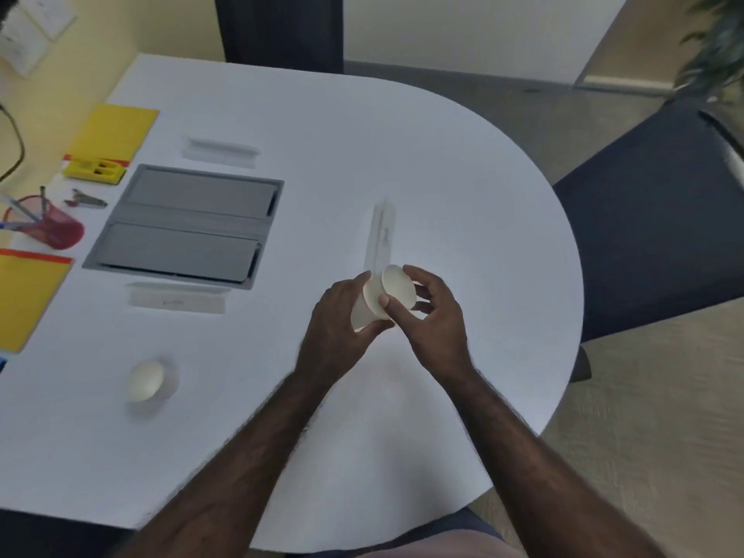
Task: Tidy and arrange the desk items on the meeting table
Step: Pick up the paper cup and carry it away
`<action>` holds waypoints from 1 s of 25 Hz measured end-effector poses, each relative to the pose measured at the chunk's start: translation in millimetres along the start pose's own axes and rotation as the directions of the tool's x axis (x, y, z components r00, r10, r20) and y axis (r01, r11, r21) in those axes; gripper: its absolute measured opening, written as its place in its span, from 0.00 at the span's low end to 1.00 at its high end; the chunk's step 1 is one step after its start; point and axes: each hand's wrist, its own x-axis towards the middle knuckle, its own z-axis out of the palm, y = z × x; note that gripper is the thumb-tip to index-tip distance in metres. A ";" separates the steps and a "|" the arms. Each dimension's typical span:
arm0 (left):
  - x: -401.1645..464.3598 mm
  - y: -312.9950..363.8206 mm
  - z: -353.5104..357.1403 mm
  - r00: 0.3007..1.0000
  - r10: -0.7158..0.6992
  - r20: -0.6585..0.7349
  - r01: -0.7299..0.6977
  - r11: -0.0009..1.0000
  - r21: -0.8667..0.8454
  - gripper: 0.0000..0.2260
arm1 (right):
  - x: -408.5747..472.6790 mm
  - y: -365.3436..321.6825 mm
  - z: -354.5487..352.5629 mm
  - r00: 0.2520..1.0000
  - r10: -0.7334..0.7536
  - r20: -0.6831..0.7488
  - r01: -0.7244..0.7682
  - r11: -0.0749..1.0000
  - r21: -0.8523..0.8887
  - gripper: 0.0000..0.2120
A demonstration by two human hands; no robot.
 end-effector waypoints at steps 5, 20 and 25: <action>28.2 15.2 48.5 0.981 -0.196 -0.014 0.194 0.979 -0.059 0.41 | 68.8 9.2 -73.2 0.992 -0.081 -0.095 0.078 0.996 -0.036 0.28; 68.1 54.9 85.6 0.959 -0.282 -0.035 0.279 0.958 -0.071 0.36 | 192.9 124.8 -112.5 0.999 -0.033 0.006 0.032 0.901 -0.432 0.43; 58.4 69.3 82.2 0.959 -0.281 -0.043 0.276 0.957 -0.089 0.36 | 169.3 118.9 -117.5 0.993 -0.103 -0.058 0.066 0.893 -0.446 0.48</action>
